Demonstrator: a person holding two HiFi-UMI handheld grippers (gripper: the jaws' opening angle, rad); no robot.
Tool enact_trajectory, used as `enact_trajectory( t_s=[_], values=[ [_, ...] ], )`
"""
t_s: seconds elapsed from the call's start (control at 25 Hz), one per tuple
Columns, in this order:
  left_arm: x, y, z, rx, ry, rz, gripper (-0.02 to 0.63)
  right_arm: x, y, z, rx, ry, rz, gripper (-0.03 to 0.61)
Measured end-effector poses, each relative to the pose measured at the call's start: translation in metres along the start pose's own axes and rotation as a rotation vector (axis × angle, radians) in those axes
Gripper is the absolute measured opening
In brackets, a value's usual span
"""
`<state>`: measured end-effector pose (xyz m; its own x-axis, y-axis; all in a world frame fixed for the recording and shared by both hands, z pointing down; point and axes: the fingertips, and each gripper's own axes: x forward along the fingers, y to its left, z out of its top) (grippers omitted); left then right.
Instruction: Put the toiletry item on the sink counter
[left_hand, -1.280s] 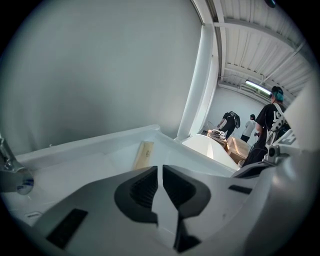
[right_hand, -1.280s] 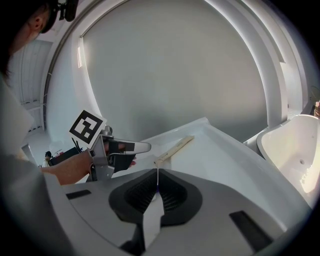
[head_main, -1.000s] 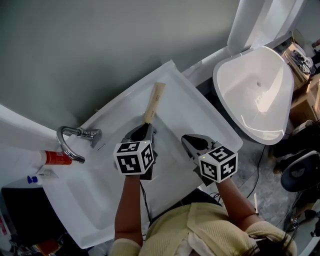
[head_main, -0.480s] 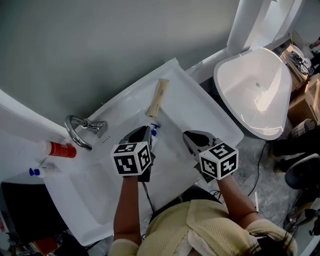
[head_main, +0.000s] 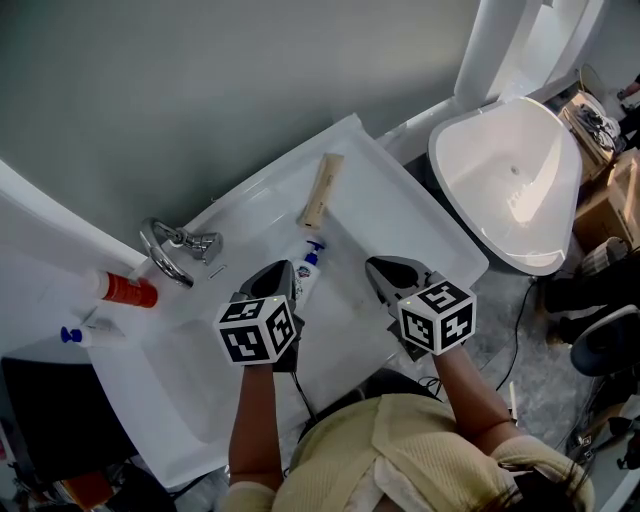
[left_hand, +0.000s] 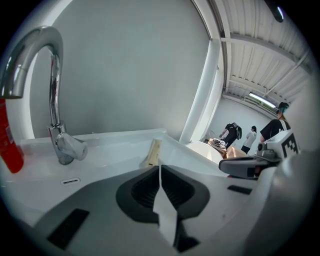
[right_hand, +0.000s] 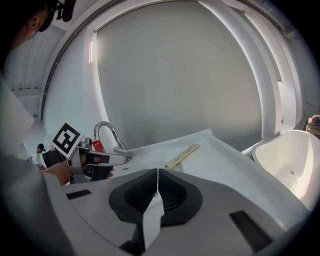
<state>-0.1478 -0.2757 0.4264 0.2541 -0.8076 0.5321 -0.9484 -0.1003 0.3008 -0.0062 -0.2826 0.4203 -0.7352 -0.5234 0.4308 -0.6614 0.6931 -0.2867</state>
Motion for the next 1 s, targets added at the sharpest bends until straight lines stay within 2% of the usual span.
enact_trajectory(
  t_s=[1.0],
  values=[
    [-0.048, 0.016, -0.028, -0.073, -0.088, 0.062, 0.044, -0.004, 0.009, 0.005, -0.042, -0.014, -0.014, 0.028]
  ],
)
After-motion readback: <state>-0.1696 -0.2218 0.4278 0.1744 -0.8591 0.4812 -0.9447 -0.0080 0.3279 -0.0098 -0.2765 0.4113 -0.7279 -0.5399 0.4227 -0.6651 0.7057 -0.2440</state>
